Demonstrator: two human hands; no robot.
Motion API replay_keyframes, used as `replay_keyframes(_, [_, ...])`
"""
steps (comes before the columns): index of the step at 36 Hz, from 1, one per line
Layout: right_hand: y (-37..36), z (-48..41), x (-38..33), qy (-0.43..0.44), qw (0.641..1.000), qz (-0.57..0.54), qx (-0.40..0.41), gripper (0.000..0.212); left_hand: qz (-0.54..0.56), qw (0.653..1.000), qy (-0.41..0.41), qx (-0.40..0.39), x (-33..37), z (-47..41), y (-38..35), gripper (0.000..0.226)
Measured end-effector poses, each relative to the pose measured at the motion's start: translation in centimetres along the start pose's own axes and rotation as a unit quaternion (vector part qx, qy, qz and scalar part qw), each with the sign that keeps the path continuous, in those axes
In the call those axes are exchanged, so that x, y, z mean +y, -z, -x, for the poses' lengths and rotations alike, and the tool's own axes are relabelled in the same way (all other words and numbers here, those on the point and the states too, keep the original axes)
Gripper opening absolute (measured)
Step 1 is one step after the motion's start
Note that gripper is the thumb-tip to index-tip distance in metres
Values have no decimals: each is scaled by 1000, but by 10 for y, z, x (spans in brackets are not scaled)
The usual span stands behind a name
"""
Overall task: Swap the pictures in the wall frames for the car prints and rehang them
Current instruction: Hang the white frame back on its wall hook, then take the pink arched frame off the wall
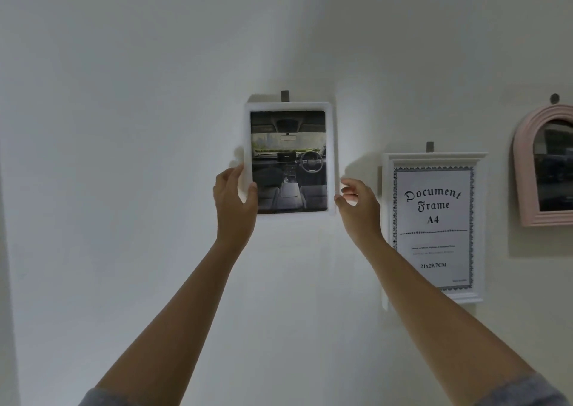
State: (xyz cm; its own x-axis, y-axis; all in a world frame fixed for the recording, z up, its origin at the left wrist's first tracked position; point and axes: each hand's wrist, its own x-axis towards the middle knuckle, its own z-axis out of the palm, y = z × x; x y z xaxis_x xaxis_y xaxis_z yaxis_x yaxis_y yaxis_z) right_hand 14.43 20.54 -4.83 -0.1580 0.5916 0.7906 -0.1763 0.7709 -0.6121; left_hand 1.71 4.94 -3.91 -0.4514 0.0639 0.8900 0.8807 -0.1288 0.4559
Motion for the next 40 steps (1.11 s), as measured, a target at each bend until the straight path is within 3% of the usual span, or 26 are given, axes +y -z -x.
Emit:
replay_keyframes(8, [76, -37, -11, 25, 1000, -8, 6, 27, -12, 995, -97, 29, 61, -17, -36, 33])
replay_keyframes(18, [250, -112, 39, 51, 992, 112, 7, 33, -32, 983, -168, -61, 174, 24, -191, 38])
replay_keyframes(25, [363, -155, 117, 44, 982, 185, 0, 35, -49, 976, -169, -126, 226, 75, -320, 42])
replay_keyframes(29, [412, -164, 158, 39, 976, 212, 37, 35, -86, 977, -126, -147, 241, 107, -378, 49])
replay_keyframes(35, [449, -169, 211, -14, 970, 239, 36, 47, -127, 974, -73, -174, 237, 136, -429, 59])
replay_keyframes(40, [448, -173, 241, -50, 985, 167, 12, 46, -151, 972, -64, -170, 229, 144, -453, 58])
